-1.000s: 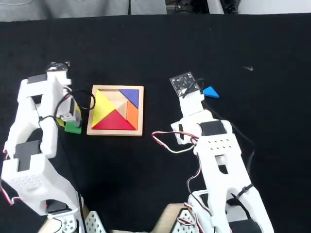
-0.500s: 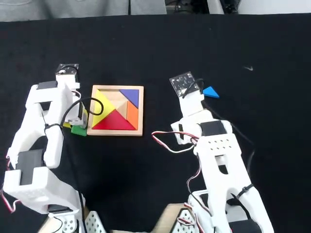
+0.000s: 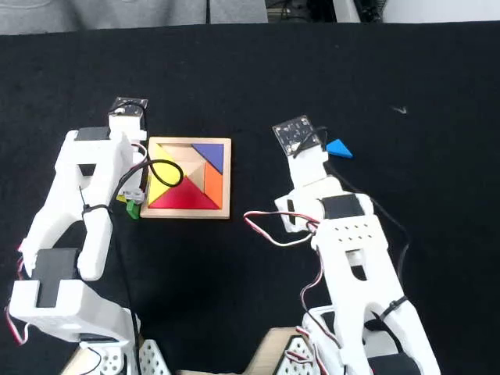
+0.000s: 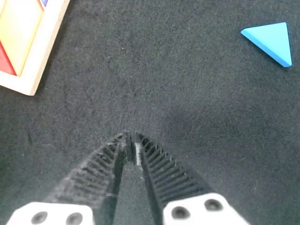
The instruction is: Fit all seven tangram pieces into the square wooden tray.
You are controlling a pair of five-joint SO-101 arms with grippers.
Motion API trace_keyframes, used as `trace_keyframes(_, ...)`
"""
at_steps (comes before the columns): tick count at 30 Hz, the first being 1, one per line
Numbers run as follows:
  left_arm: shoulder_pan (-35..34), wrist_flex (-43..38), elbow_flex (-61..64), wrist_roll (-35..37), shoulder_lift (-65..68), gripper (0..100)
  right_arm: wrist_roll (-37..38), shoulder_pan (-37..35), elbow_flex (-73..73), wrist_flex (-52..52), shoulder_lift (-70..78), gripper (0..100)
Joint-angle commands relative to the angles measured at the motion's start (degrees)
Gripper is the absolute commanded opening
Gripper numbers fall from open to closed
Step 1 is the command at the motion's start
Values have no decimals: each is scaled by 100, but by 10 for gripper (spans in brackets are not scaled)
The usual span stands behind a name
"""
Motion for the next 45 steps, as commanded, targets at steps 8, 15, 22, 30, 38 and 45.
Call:
trace_keyframes(8, -4, -527, 198, 44, -35, 34, 44, -62, -13, -97, -215, 11)
trace_keyframes(15, -4, -563, 286, 53, -35, 89, 44, -62, -13, -97, -215, 11)
trace_keyframes(22, -4, -571, 382, 53, -35, 143, 53, -62, -13, -97, -215, 11)
trace_keyframes(30, -13, -563, 154, 53, -97, 46, 53, -62, -13, -97, -224, 11)
trace_keyframes(38, 198, 1090, -1807, -18, -88, 29, 53, -53, -22, -97, -224, 11)
trace_keyframes(45, 1051, 2479, -4215, -1653, 615, 29, 53, 387, -22, -343, -224, 11)
